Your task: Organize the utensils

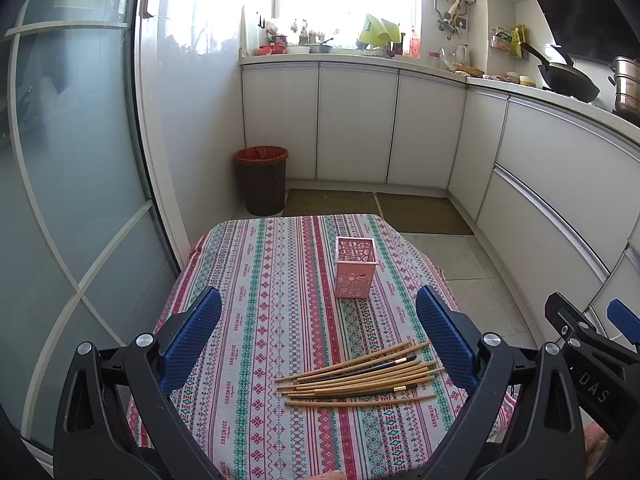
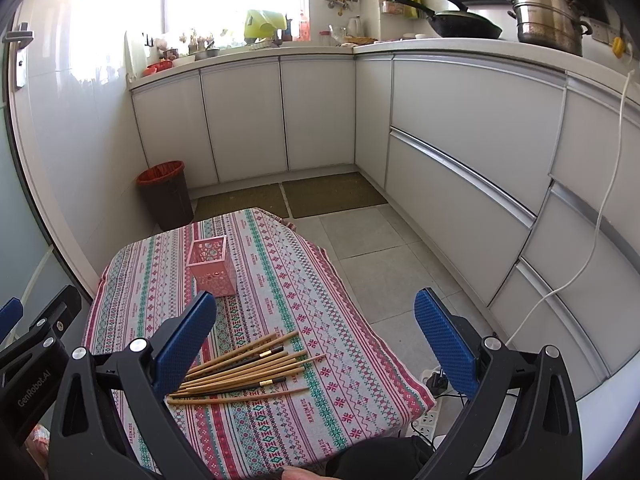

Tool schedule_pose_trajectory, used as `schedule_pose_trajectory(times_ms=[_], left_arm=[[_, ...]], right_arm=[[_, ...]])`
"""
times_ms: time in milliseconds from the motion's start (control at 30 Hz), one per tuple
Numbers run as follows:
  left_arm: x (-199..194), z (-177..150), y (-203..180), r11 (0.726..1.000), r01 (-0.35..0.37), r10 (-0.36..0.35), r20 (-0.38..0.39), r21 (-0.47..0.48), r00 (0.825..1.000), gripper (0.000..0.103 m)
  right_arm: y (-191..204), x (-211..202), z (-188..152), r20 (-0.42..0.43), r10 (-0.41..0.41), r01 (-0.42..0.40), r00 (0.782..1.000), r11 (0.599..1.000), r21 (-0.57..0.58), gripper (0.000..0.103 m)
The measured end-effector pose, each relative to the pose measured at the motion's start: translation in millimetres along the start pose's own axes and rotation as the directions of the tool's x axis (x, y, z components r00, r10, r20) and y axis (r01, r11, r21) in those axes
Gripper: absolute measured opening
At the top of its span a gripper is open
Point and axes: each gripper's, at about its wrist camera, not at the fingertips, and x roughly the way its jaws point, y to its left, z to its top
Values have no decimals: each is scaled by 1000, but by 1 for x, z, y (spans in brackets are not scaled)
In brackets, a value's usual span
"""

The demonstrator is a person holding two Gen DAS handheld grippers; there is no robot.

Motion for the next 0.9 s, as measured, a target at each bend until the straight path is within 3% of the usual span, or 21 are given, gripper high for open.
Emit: schedule_pose_trajectory(times_ms=[900], left_arm=[[4, -3, -1, 1000, -5, 5, -12, 0, 1000, 94]], right_arm=[[1, 2, 1, -14, 2, -2, 1000, 1000, -5, 97]])
